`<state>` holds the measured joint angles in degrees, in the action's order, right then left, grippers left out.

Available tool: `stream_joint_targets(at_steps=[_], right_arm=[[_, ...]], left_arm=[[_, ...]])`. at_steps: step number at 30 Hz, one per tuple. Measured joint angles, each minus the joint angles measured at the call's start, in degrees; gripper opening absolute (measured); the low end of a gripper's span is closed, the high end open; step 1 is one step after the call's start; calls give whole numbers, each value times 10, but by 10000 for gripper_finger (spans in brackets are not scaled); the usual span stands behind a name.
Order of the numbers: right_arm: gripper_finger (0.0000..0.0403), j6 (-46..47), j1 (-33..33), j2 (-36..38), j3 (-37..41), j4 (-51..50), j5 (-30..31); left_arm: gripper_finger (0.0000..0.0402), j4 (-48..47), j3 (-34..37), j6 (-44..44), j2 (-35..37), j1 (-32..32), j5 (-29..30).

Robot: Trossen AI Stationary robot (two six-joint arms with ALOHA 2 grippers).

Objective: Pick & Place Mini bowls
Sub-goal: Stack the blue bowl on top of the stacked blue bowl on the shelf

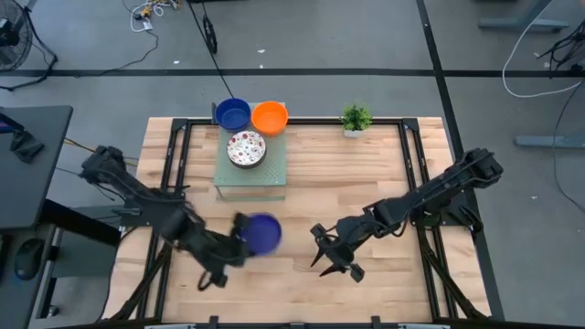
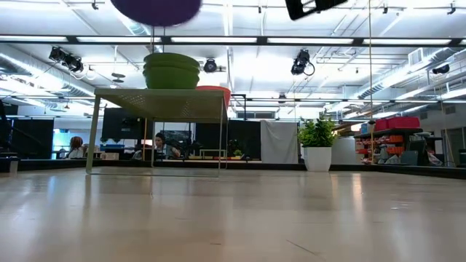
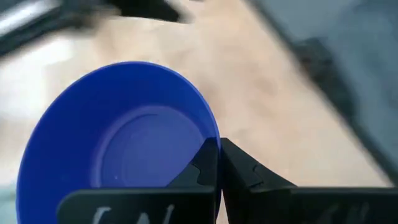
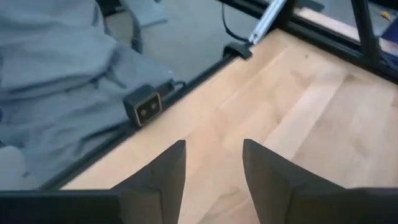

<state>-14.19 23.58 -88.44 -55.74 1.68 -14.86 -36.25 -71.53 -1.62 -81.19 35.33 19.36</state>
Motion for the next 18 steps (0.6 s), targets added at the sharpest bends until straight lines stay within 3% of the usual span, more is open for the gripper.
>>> stream_joint_targets(at_steps=[4,8,15,18], right_arm=[[154,0,3,0,11,9,30],[147,0,2,0,11,14,37],[138,-2,1,0,11,18,36],[137,-2,0,0,11,19,36]], left_arm=[[4,-209,-90,-70,28,0,142],[5,-334,-137,-98,67,-58,215],[6,-350,-141,-20,136,-259,235],[7,-323,-141,30,144,-356,197]])
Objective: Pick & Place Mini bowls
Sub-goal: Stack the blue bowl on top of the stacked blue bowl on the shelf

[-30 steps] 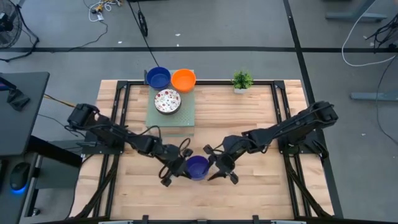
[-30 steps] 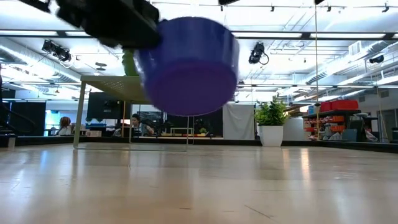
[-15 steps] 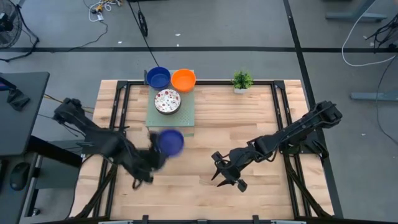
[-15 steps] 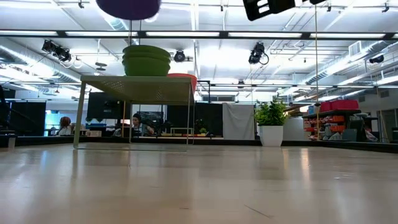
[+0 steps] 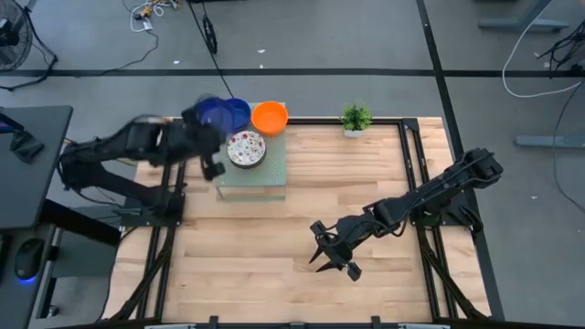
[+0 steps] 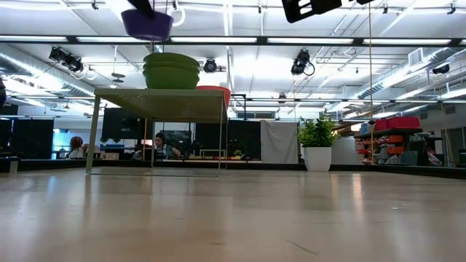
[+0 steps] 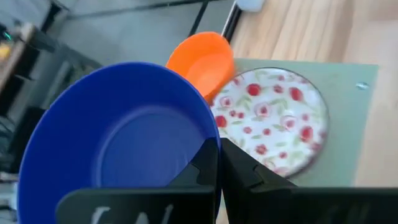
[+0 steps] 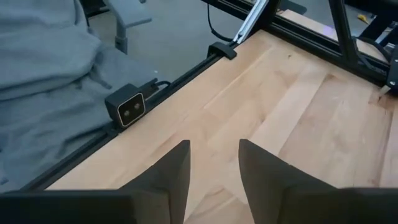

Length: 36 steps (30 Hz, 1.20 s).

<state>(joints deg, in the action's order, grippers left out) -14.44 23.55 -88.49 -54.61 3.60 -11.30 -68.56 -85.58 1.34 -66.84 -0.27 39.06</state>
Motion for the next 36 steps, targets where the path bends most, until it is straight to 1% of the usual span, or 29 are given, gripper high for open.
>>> stream_joint_targets(at_steps=[3,5,7,11,14,16,19,21,25,33,36], right_arm=[[137,0,-2,0,0,1,-1],[137,0,-3,0,0,1,-1],[136,0,-3,0,0,1,-1],[137,4,-3,0,0,0,-1],[137,4,-3,0,0,-3,-1],[137,4,-3,0,0,-3,-1],[136,4,-3,0,0,-3,-1],[135,4,-3,0,0,-3,-1],[134,4,-3,0,0,-2,-1],[134,4,-3,0,0,-2,-1],[134,4,-3,0,0,-2,-1]], left_arm=[[7,50,2,52,-1,-90,-88],[7,100,13,85,-3,-139,-144],[7,139,30,110,-7,-185,-186],[8,178,59,127,-14,-258,-237],[8,195,78,129,-15,-300,-251],[8,228,90,129,-14,-321,-271],[8,243,109,129,-15,-349,-314],[8,255,123,130,-14,-362,-330],[8,276,158,132,-15,-374,-344],[9,340,212,135,-15,-387,-345],[9,346,223,133,-15,-392,-345]])
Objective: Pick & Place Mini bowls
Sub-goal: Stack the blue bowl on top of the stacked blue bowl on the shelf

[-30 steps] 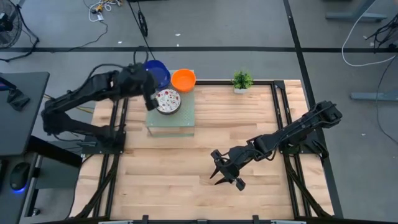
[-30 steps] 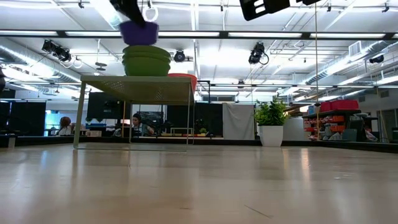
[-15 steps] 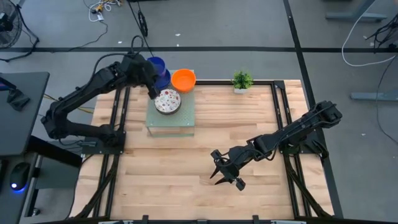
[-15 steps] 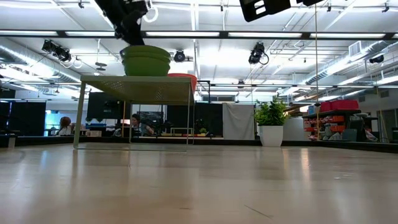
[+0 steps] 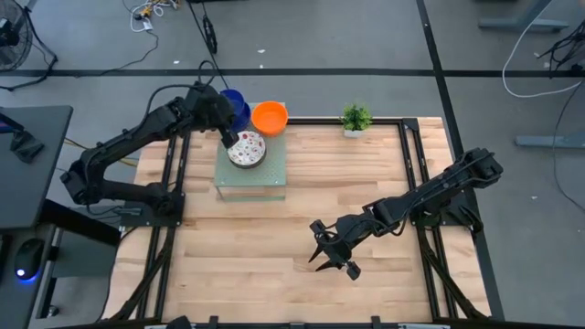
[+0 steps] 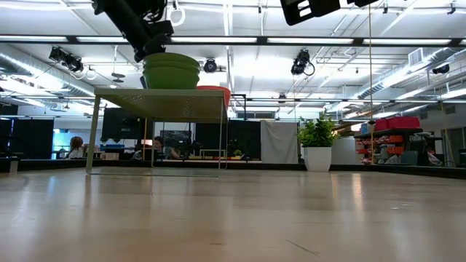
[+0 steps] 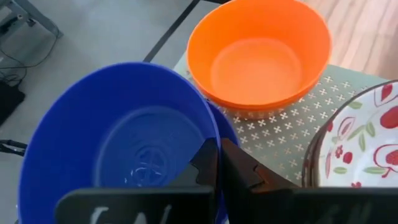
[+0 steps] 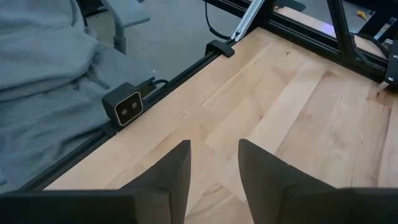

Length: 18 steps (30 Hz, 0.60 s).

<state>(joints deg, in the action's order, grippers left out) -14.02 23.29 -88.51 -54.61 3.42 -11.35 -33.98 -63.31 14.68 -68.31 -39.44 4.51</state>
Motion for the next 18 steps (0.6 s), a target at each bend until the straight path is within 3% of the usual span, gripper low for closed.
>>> stream_joint_targets(at_steps=[13,18], right_arm=[[134,0,0,0,0,0,0],[134,0,0,0,0,0,0]], left_arm=[[11,2,0,-13,0,-3,-18],[39,4,0,-17,0,-3,-16]])
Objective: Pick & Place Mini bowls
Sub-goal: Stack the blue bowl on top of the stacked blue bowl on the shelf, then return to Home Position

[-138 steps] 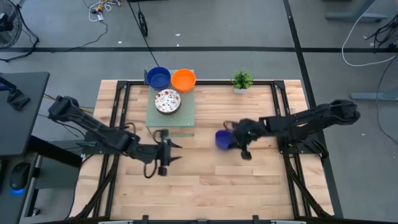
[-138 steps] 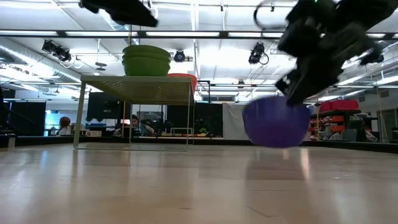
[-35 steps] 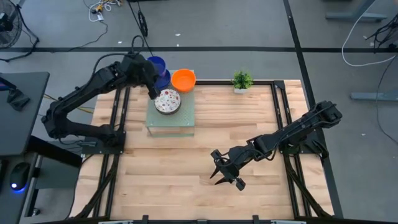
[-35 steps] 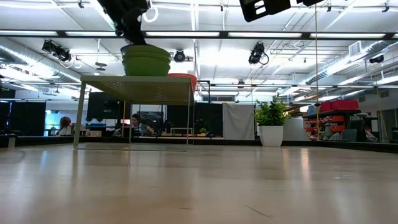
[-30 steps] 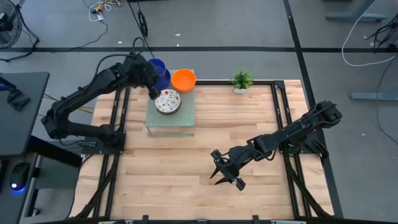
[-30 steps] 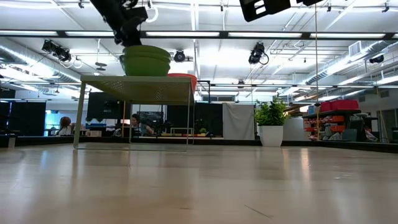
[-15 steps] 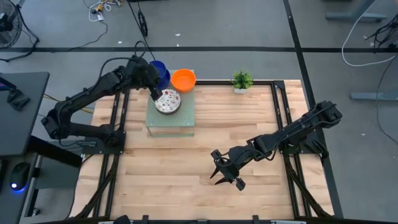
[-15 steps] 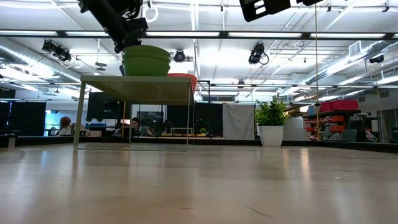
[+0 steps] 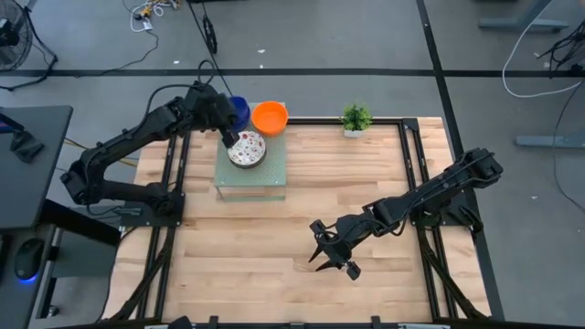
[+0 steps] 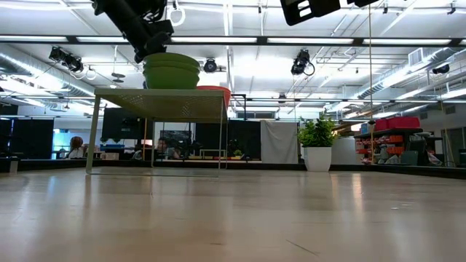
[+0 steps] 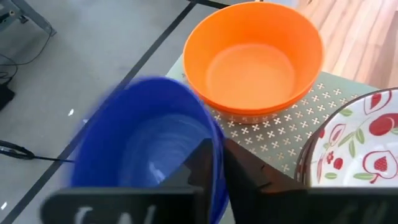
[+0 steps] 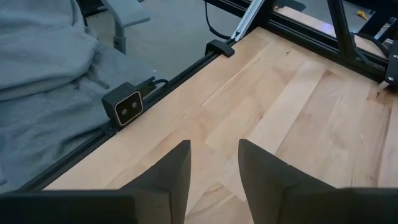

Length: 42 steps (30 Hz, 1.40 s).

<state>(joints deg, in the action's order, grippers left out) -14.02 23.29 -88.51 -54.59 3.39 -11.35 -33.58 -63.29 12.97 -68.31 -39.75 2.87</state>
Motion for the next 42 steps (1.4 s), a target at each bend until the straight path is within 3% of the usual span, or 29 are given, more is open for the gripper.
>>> stream_joint_targets(at_steps=[7,12,17,23,26,32,38,42], right_arm=[[134,0,0,0,0,0,0],[134,0,0,0,0,-1,0],[134,0,0,0,0,-5,0],[134,0,0,0,0,-25,0],[134,0,-3,0,6,-31,0],[132,31,-51,24,86,45,9],[107,123,-136,136,186,150,56],[84,177,-189,245,253,172,88]], left_arm=[[100,0,0,-3,0,0,-7],[115,-9,-18,-11,8,1,-13],[94,-10,-39,-12,33,1,-13],[32,-34,-32,-3,102,1,-12],[7,-36,0,-3,150,1,-12],[12,-11,117,-32,273,3,-25],[4,17,233,-80,394,18,-101],[12,66,296,-117,459,34,-118]])
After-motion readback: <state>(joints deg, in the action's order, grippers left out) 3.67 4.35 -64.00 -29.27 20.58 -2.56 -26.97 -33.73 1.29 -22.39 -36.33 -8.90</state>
